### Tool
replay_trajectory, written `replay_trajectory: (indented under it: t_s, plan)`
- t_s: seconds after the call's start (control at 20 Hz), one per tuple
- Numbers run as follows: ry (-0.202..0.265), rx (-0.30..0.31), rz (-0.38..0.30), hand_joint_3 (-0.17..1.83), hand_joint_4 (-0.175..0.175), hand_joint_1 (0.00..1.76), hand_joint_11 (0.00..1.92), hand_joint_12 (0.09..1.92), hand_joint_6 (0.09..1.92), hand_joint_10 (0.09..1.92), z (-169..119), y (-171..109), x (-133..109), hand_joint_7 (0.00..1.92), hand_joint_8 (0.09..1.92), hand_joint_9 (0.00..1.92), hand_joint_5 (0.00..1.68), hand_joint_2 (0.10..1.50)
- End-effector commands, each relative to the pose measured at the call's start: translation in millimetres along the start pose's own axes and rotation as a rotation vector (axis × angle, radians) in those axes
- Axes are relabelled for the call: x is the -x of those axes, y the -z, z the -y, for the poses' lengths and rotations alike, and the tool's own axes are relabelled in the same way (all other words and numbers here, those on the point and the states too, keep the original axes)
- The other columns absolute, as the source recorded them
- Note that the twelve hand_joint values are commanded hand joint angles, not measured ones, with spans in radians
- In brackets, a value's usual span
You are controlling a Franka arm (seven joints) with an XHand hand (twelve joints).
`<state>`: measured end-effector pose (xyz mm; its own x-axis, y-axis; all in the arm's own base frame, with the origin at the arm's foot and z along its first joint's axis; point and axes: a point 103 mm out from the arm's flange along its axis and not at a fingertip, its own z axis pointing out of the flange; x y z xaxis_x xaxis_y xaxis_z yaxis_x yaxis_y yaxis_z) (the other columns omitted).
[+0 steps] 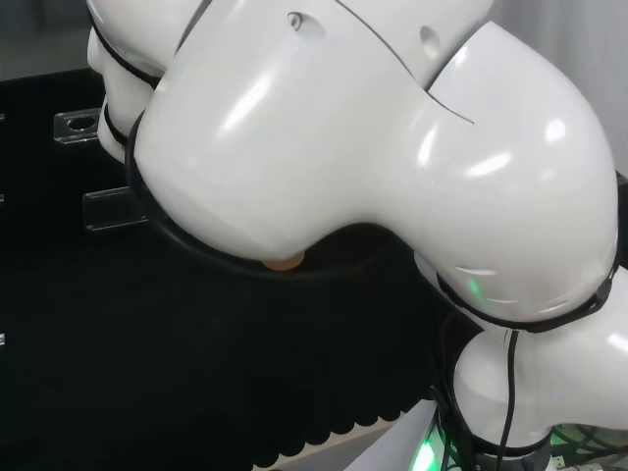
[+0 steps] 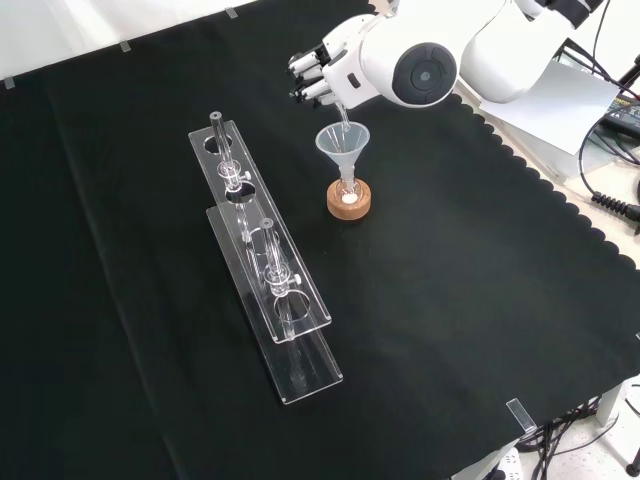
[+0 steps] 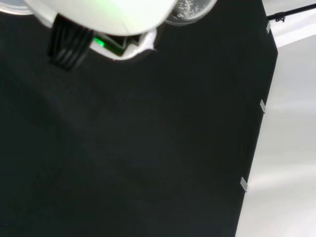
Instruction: Pour all the NaCl from the weighing funnel into the round-bottom flask.
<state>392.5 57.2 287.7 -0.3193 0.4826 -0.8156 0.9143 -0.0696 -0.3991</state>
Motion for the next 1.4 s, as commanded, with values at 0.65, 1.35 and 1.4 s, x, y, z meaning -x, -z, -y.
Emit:
replay_trajectory:
  t_s: [0.65, 1.35, 1.4]
  plan:
    - [-0.009, 0.000, 0.007, 0.79, 0.175, 1.12, 0.59, 1.17, 0.78, 0.39, 0.5, -6.5, 6.1, 0.51, 0.60, 0.91, 1.25, 0.60]
    - [-0.023, 0.009, -0.029, 0.79, 0.175, 1.12, 0.58, 1.18, 0.79, 0.39, 0.8, -5.7, 7.6, 0.51, 0.60, 0.91, 1.24, 0.60]
    - [-0.025, 0.012, -0.039, 0.79, 0.175, 1.12, 0.58, 1.18, 0.79, 0.39, 1.2, -5.8, 8.2, 0.51, 0.60, 0.91, 1.24, 0.60]
